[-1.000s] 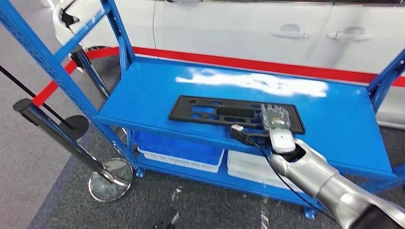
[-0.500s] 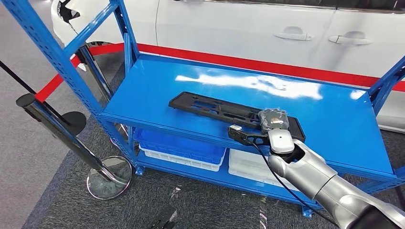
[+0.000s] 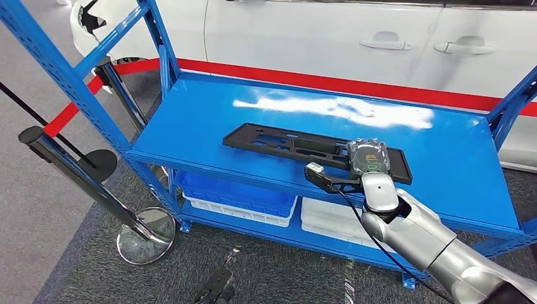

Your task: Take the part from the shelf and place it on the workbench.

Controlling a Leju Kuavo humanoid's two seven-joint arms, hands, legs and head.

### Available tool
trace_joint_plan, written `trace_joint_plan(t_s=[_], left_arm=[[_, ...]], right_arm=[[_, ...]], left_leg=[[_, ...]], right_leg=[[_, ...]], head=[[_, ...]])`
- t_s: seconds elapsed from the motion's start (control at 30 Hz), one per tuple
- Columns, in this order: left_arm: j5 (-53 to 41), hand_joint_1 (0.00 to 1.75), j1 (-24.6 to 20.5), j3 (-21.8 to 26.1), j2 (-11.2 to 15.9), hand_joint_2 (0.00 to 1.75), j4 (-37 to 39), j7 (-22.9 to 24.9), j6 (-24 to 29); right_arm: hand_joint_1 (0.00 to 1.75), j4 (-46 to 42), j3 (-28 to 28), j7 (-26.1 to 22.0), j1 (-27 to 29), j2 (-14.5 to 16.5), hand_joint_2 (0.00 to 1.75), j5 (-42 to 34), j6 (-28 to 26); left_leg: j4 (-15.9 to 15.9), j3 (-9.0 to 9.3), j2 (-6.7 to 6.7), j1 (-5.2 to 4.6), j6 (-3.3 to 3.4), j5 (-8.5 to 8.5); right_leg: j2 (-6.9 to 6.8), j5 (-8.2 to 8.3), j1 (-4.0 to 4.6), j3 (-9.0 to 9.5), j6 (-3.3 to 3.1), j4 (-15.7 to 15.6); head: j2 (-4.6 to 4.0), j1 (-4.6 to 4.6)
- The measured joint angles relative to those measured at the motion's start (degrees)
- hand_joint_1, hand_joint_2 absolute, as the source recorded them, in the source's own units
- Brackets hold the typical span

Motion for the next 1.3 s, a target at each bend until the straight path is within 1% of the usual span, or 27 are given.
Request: trace_joint_plan(t_s=[0.03,0.1,0.13,0.17,0.2,0.27,0.3,0.33,0.43,0.5,0.53,0.6,0.63,0.67,0.7,0.73,0.77,0.83,0.87,0.97,1.0,1.03,1.13,1.17,1.2,1.23,1.3], left_arm=[[0.0,0.0,0.0,0.0,0.0,1.75,0.0,-0.2,-0.3],[0.3,0.0,0.2,0.1,0.0,1.75,0.0,-1.0,-1.5],[0.5,0.0,0.3,0.1,0.0,1.75,0.0,-1.4,-1.9],[0.6,0.0,0.4,0.2,0.0,1.75,0.0,-1.7,-2.2],[0.7,0.0,0.5,0.3,0.0,1.75,0.0,-2.0,-2.4],[0.8,0.0,0.5,0.6,0.0,1.75,0.0,-2.3,-2.5],[0.8,0.0,0.5,0.8,0.0,1.75,0.0,-2.4,-2.5],[0.7,0.0,0.5,0.9,0.1,1.75,0.0,-2.5,-2.5],[1.2,0.0,0.9,1.3,0.2,1.75,0.0,-2.9,-2.2],[1.8,0.0,1.2,1.5,0.3,1.75,0.0,-3.3,-1.8],[2.2,0.0,1.3,1.8,0.4,1.75,0.0,-3.4,-1.6],[2.8,0.0,1.5,2.3,0.4,1.75,0.0,-3.5,-1.1],[3.1,0.0,1.8,2.5,0.4,1.75,0.0,-3.5,-0.9],[3.4,0.0,2.1,2.7,0.5,1.75,0.0,-3.5,-0.6],[3.6,0.0,2.4,3.0,0.5,1.75,0.0,-3.5,-0.4],[3.9,0.0,2.6,3.2,0.5,1.75,0.0,-3.6,-0.1],[4.1,0.0,2.8,3.4,0.6,1.75,0.0,-3.6,0.0],[4.8,0.0,3.0,4.0,0.6,1.75,0.0,-3.7,0.2],[5.2,0.0,3.2,4.3,0.7,1.75,0.0,-3.8,0.2],[6.5,0.0,4.0,5.3,0.9,1.75,0.0,-4.5,-0.3],[6.8,0.0,4.2,5.6,1.0,1.75,0.1,-4.9,-0.6],[7.1,0.0,4.3,5.9,1.1,1.75,0.1,-5.4,-1.0],[7.9,0.0,4.5,6.8,1.1,1.75,0.1,-6.7,-3.2],[8.2,0.0,4.7,7.0,1.1,1.75,0.1,-7.1,-4.0],[8.4,0.0,4.9,7.3,1.2,1.75,0.1,-7.5,-4.7],[8.6,0.0,5.0,7.5,1.2,1.75,0.1,-7.7,-5.3],[8.9,0.0,5.1,8.0,1.5,1.75,0.1,-7.7,-5.9]], right_arm=[[1.75,-0.8,-0.4,0.0,0.0,-0.2,1.75,-0.1,-1.6],[1.75,-2.3,-1.2,0.0,0.3,-0.7,1.75,-0.5,-4.8],[1.75,-3.1,-1.5,0.0,0.6,-1.0,1.75,-0.6,-6.1],[1.75,-4.1,-1.8,0.0,0.9,-1.2,1.75,-0.7,-7.3],[1.75,-5.3,-2.2,0.0,1.1,-1.6,1.75,-0.8,-8.3],[1.75,-7.6,-3.2,0.0,1.3,-2.1,1.75,-0.6,-9.4],[1.75,-8.7,-3.7,0.0,1.4,-2.4,1.75,-0.3,-9.9],[1.75,-9.6,-4.1,-0.1,1.6,-2.7,1.75,0.1,-10.5],[1.75,-13.2,-5.7,-0.1,3.1,-3.7,1.75,2.7,-13.6],[1.75,-16.9,-7.0,-0.1,4.5,-4.5,1.75,4.7,-16.0],[1.75,-18.9,-7.9,-0.1,5.2,-4.9,1.75,5.4,-16.9],[1.75,-22.8,-9.6,-0.1,7.1,-5.3,1.75,5.8,-18.6],[1.75,-24.9,-10.5,-0.1,8.2,-5.4,1.75,5.7,-19.6],[1.75,-26.9,-11.2,-0.1,9.4,-5.5,1.75,5.6,-20.5],[1.75,-29.0,-11.9,-0.1,10.5,-5.5,1.75,5.3,-21.4],[1.75,-30.9,-12.5,-0.1,11.5,-5.5,1.75,5.0,-22.2],[1.75,-32.8,-13.1,-0.2,12.5,-5.5,1.75,4.6,-23.0],[1.75,-36.7,-14.3,-0.3,14.5,-5.5,1.75,4.1,-24.8],[1.75,-38.7,-15.0,-0.3,15.7,-5.4,1.75,3.9,-25.8],[1.75,-44.2,-16.7,-0.5,19.8,-5.3,1.75,4.1,-28.0],[1.75,-46.0,-17.1,-0.6,20.9,-5.3,1.75,4.2,-28.4],[1.75,-47.7,-17.5,-0.7,22.0,-5.2,1.75,4.3,-28.6],[1.75,-51.9,-18.2,-1.8,25.4,-5.1,1.75,3.3,-28.7],[1.75,-53.1,-18.3,-2.5,26.8,-5.0,1.75,2.0,-28.7],[1.75,-54.1,-18.3,-3.6,28.1,-4.9,1.75,0.2,-28.8],[1.75,-55.1,-18.3,-4.9,29.3,-4.7,1.75,-2.2,-28.9],[1.75,-57.1,-18.2,-8.3,31.9,-4.3,1.75,-7.4,-29.7]], left_leg=[[2.8,-1.25,0.04,0.15,-0.35,-1.6],[10.8,-4.92,0.08,0.42,-0.8,-5.08],[13.6,-6.3,0.07,0.49,-0.85,-5.87],[14.9,-6.99,0.07,0.52,-0.81,-5.8],[13.3,-6.31,0.07,0.51,-0.65,-4.39],[5.0,-2.39,0.06,0.45,-0.14,-0.22],[0.8,-0.3,0.05,0.28,0.09,1.21],[-2.0,1.04,0.01,0.11,0.27,1.86],[-3.7,1.77,-0.08,-0.26,0.77,2.0],[-4.6,2.16,0.0,-0.13,1.38,2.46],[-5.0,2.37,0.04,0.0,1.73,2.66],[-5.0,2.5,0.05,0.03,2.14,2.67],[-5.0,2.51,0.03,0.02,2.25,2.59],[-4.9,2.54,0.01,0.01,2.3,2.47],[-4.7,2.56,-0.01,0.04,2.31,2.36],[-4.4,2.57,-0.05,0.1,2.23,2.2],[-4.0,2.53,-0.1,0.18,2.06,1.95],[-2.9,2.1,-0.27,0.07,1.5,1.44],[-2.5,1.85,-0.35,0.03,1.23,1.3],[-2.1,1.48,-0.44,0.08,0.61,1.17],[-1.4,1.23,-0.37,0.11,0.32,0.32],[0.2,0.68,-0.28,0.19,0.0,-1.21],[9.8,-2.24,-0.07,0.53,-0.79,-7.62],[12.1,-2.66,-0.06,0.58,-0.86,-8.72],[12.3,-2.05,-0.05,0.6,-0.8,-8.78],[10.3,-0.37,-0.05,0.59,-0.62,-7.98],[2.1,5.09,-0.05,0.47,0.0,-5.66]], right_leg=[[-0.01,0.04,-0.05,0.07,-0.22,-0.1],[-0.02,0.01,0.04,0.07,-0.43,-0.1],[-0.01,-0.01,0.1,0.08,-0.47,-0.1],[0.0,-0.02,0.14,0.09,-0.48,-0.1],[0.04,-0.03,0.16,0.12,-0.48,-0.1],[0.13,-0.07,0.12,0.21,-0.42,-0.1],[0.16,-0.09,0.16,0.2,-0.3,-0.1],[0.16,-0.06,0.17,0.14,-0.11,-0.2],[0.14,0.18,0.09,0.04,0.74,-0.6],[0.09,-0.74,0.0,-0.41,1.14,0.3],[0.08,-2.04,0.04,-1.25,1.23,2.2],[0.04,-5.53,0.14,-4.29,1.23,9.1],[0.04,-6.73,0.16,-5.92,1.32,12.5],[0.03,-6.97,0.14,-6.9,1.42,14.5],[0.0,-6.18,0.09,-6.93,1.52,14.3],[-0.04,-4.5,0.02,-5.83,1.6,11.9],[-0.09,-2.63,-0.07,-4.06,1.66,8.1],[-0.12,-0.52,0.01,-1.07,1.56,2.2],[-0.1,-0.32,0.11,-0.5,1.41,1.0],[-0.13,-0.11,0.25,-0.63,0.6,0.9],[-0.21,0.09,0.18,-0.7,0.22,0.8],[-0.33,0.34,0.09,-0.81,-0.18,0.6],[-0.71,1.03,0.22,-1.57,-0.85,0.6],[-0.79,1.32,0.32,-1.97,-0.91,0.6],[-0.84,1.66,0.42,-2.43,-0.94,0.6],[-0.83,2.05,0.51,-2.92,-0.93,0.7],[-0.78,2.98,0.63,-3.75,-0.79,0.6]], head=[[0.0,-0.1],[0.0,-0.25],[0.0,-0.25],[0.0,-0.25],[0.0,-0.25],[0.0,-0.23],[0.0,-0.22],[0.0,-0.21],[0.0,-0.17],[0.0,-0.16],[0.0,-0.14],[0.0,-0.1],[0.0,-0.1],[0.0,-0.11],[0.0,-0.12],[0.0,-0.11],[0.0,-0.1],[0.0,-0.08],[0.0,-0.07],[0.0,-0.05],[0.0,-0.13],[0.0,-0.25],[0.0,-0.5],[0.0,-0.5],[0.0,-0.51],[0.0,-0.52],[0.01,-0.49]])
